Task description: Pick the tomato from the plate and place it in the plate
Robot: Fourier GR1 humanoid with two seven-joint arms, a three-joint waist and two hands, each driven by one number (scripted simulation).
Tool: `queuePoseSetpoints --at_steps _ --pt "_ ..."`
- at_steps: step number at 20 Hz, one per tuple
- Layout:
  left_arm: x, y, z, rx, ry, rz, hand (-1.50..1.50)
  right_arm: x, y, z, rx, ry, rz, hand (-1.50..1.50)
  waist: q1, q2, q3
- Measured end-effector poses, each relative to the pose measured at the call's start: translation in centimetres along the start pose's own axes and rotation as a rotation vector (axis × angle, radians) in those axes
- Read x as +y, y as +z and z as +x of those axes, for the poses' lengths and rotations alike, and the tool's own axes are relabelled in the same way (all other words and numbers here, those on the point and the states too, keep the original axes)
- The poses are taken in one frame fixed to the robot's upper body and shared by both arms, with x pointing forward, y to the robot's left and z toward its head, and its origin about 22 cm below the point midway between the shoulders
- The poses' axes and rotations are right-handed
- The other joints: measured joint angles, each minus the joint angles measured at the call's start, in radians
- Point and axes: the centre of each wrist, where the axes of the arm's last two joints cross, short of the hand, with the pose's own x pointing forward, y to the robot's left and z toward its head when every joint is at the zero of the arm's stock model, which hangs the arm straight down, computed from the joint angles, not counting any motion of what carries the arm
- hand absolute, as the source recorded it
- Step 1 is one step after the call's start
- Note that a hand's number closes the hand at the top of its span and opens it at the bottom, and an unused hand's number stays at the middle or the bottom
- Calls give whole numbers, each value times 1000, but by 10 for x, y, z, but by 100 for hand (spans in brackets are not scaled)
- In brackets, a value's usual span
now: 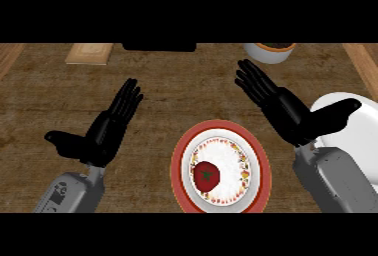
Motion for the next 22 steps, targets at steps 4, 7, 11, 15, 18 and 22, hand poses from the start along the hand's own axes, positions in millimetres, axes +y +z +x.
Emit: queuePoseSetpoints --at_steps 4,7,11,15,18,22 --pt "24 3 -3 52 -73 80 0 5 -13 -4 -20 -22 158 150 10 8 13" --pt "48 10 -10 128 -147 157 0 7 -23 8 -69 81 307 150 29 3 15" --pt "68 18 -14 202 -193 218 0 -6 -13 -16 -151 169 234 -150 22 7 18" --pt "81 20 -15 244 -215 256 0 -17 1 -67 -189 131 292 -150 15 12 20" --pt "80 19 -15 257 -224 266 0 -25 4 -84 -201 212 381 -150 11 11 20" --pt "83 16 -17 273 -227 273 0 -35 3 -95 -186 342 463 -150 3 9 20"
